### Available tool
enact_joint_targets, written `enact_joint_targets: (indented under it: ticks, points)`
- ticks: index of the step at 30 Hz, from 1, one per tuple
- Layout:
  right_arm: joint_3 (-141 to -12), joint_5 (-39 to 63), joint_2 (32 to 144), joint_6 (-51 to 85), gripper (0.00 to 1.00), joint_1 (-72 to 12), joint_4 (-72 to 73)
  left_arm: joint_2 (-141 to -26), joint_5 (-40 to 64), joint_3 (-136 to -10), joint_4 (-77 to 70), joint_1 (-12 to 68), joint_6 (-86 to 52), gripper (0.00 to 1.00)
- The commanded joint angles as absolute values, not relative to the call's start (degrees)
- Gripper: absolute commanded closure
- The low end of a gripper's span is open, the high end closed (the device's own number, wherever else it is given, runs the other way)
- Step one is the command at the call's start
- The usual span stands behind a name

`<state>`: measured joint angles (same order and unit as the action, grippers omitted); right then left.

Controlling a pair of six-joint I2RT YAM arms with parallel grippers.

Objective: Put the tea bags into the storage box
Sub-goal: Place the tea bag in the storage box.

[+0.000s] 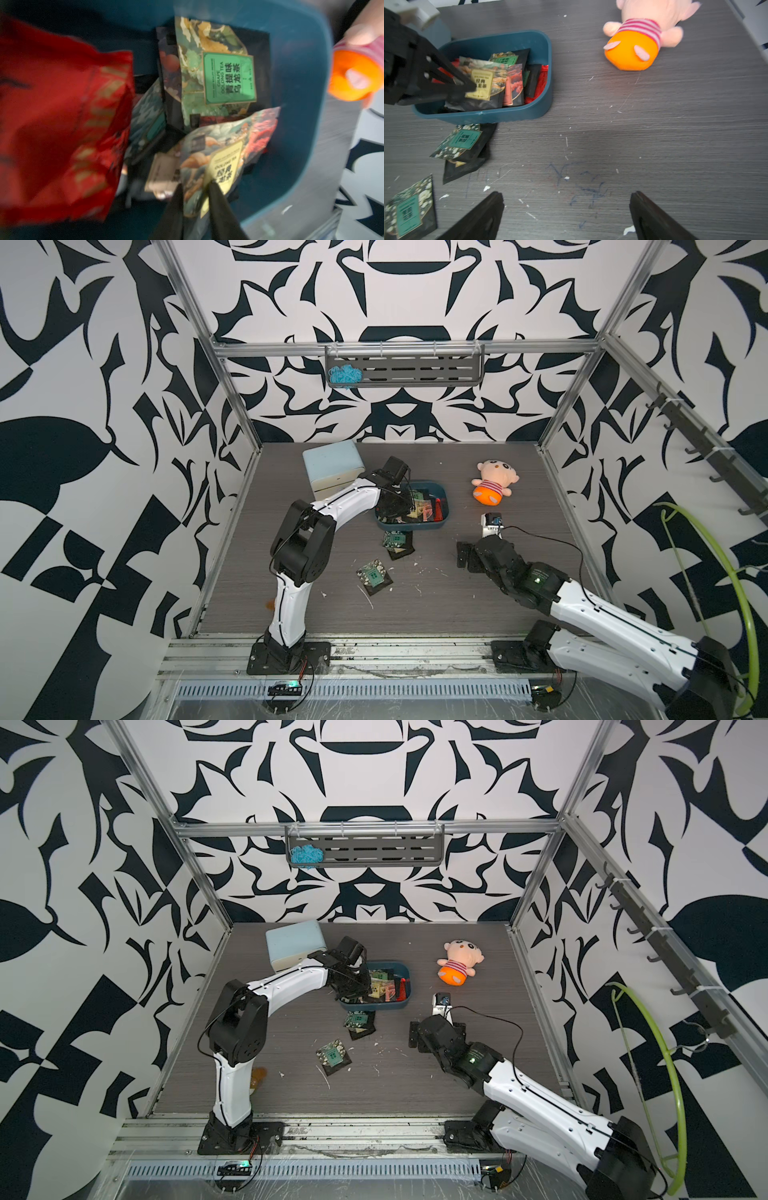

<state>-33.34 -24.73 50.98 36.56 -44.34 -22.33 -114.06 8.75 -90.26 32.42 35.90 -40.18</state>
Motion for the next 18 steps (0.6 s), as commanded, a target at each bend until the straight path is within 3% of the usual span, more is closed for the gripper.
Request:
enact_joint_targets:
  ticks: [1, 3, 6, 13, 18]
  points:
    - [-36.2, -20.2, 52.1, 38.1, 0.01, -44.2, -20.0, -105.9, 7.9, -89.0, 32.5, 35.4, -38.4, 0.61]
    - [-36.6, -17.9, 52.9, 38.4, 0.01, -44.2, -19.2, -101.8, 6.9, -87.1, 33.0, 35.4, -37.6, 0.5]
    - [-36.7, -12.9, 54.1, 39.2, 0.01, -44.2, -16.0, -95.2, 4.9, -83.0, 34.0, 35.4, -36.9, 0.41]
    - [-38.2, -3.0, 59.4, 41.5, 0.01, -44.8, -10.8, -77.7, -3.0, -67.6, 37.1, 35.2, -37.3, 0.37]
    - [-42.0, -1.5, 67.6, 41.3, 0.03, -49.4, -8.6, -66.1, -3.7, -54.4, 37.7, 35.0, -41.2, 0.35]
